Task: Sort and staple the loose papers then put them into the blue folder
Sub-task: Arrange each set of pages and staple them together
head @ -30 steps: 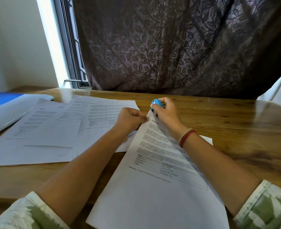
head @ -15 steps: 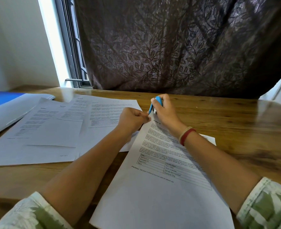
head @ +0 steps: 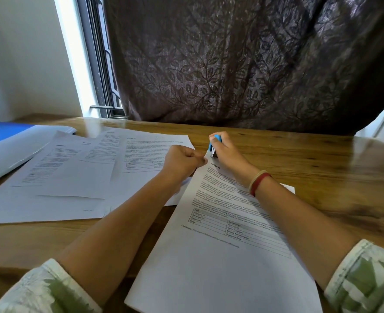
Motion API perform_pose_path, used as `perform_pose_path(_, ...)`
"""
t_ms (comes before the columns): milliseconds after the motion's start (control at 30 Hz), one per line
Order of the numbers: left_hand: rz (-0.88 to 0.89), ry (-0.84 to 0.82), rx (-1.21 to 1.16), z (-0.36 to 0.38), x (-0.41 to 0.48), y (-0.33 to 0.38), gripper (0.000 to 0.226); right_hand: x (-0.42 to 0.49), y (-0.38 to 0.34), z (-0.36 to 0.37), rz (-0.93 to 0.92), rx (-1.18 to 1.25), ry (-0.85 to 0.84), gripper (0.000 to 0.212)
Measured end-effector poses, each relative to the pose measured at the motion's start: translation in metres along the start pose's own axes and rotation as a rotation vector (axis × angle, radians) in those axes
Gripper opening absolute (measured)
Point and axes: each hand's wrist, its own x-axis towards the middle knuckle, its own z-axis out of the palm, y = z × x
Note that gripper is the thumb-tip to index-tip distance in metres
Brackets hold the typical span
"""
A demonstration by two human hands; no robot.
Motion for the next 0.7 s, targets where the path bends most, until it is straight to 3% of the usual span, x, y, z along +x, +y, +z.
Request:
perform_pose_path(100,-0.021,0.0,-0.013,0.0,0.001,0.0,0.005,0.0,-0.006,-0.001,0.026,0.062,-0.059,0.033)
perform_pose_path(233,-0.023,0.019,-0.036,0.0,0.004,0.0,0.007,0.004,-0.008,-0.008,0.212,0.344,-0.225,0.038)
perform_pose_path(333,-0.02,0.009,-0.026,0.001,0.006,-0.001,0.009,0.007,-0.001,-0.017,0.264,0.317,-0.265,0.039)
perform_pose_path(500,-0.047,0.005,-0.03,0.001,0.005,0.0,0.007,0.004,0.004,-0.035,0.185,0.41,-0.352,0.036)
perform_pose_path(700,-0.087,0.02,-0.043,0.001,0.005,0.002,0.002,0.005,0.008,-0.039,0.174,0.345,-0.371,0.029)
